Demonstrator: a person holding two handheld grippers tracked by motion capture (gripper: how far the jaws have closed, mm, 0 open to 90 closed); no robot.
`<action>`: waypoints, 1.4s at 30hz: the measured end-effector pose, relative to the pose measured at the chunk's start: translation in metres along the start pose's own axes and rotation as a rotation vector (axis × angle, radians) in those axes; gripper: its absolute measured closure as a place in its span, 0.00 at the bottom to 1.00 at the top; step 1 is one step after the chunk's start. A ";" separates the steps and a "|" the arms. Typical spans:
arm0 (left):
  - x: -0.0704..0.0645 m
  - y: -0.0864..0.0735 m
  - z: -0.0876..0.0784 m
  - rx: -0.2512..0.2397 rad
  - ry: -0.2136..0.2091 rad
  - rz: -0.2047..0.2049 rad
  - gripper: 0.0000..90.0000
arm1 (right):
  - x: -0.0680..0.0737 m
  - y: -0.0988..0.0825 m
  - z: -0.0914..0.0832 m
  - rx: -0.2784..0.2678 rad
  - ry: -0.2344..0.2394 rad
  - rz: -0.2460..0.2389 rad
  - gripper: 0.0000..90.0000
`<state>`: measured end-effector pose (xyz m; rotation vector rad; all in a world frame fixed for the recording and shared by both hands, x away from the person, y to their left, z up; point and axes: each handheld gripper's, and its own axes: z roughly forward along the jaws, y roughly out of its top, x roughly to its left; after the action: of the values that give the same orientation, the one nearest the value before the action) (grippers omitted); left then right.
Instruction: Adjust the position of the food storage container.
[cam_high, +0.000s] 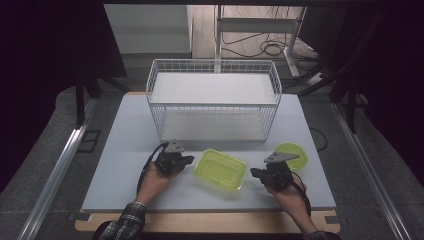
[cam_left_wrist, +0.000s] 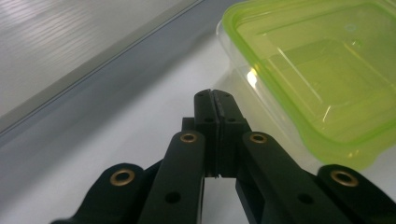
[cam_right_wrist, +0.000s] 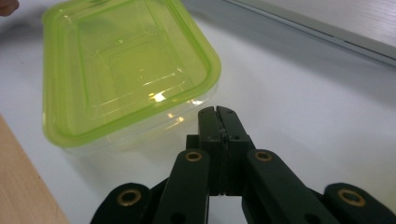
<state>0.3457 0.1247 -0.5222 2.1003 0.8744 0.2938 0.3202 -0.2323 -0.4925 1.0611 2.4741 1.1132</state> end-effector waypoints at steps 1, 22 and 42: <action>0.000 0.001 0.001 0.003 -0.007 0.000 1.00 | 0.002 0.002 0.006 0.009 0.002 0.010 0.99; -0.041 -0.019 -0.019 0.115 0.004 0.009 0.98 | 0.006 0.013 0.032 0.060 0.016 0.010 0.98; -0.077 -0.045 -0.043 0.133 -0.022 0.003 0.95 | 0.019 0.027 0.058 0.089 0.038 -0.052 0.95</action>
<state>0.2468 0.1173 -0.5223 2.2237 0.8991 0.2183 0.3481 -0.1745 -0.5108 1.0018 2.5873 1.0263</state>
